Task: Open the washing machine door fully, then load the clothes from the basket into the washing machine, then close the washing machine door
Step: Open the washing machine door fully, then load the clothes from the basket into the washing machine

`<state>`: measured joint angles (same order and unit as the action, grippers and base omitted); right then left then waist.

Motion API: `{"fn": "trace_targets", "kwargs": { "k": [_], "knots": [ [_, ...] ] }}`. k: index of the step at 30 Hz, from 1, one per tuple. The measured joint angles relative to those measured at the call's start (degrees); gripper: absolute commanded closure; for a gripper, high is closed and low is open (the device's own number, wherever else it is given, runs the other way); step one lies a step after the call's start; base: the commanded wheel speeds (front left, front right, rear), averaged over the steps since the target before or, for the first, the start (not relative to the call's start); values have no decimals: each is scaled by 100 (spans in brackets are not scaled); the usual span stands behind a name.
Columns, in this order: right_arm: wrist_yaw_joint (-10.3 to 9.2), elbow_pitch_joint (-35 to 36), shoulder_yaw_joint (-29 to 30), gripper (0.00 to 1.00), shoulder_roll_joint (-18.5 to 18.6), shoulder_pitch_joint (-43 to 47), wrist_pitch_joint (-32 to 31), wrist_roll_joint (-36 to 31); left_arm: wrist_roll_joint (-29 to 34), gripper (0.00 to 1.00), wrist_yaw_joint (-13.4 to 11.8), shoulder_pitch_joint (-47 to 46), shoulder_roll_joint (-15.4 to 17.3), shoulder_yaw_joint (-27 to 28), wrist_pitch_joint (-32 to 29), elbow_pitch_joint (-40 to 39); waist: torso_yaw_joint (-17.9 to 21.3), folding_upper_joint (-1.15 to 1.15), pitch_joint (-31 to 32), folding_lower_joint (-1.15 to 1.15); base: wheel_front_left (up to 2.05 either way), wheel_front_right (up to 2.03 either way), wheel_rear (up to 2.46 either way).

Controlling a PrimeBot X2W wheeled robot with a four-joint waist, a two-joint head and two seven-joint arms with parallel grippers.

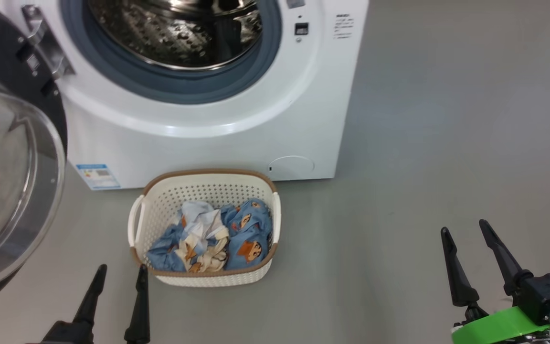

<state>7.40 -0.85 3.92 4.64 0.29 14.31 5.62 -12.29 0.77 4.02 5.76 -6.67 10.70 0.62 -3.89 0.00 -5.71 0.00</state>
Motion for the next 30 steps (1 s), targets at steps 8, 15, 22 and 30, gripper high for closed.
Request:
{"fn": "trace_targets", "kwargs": {
  "k": [8, 15, 22, 30],
  "knots": [
    [0, -4, -89, 0, -16, 222, 0, -1, 1, 0, -2, -79, 64, -31, -15, 162, 365, 0, 271, 0, 0, 0, 0],
    [0, 22, -70, 0, -49, 291, -1, -2, 2, 0, -60, -78, 91, -45, -114, 226, 495, 0, 467, 0, 0, 0, 0],
    [0, 57, -36, 0, -86, 348, -7, -10, 2, 0, -181, -60, 92, -38, -207, 231, 482, 0, 563, 0, 0, 0, 0],
    [0, 52, -3, 0, -107, 352, -8, -10, -8, 0, -211, -60, 119, -36, -211, 225, 432, 0, 575, 0, 0, 0, 0]
  ]
}}
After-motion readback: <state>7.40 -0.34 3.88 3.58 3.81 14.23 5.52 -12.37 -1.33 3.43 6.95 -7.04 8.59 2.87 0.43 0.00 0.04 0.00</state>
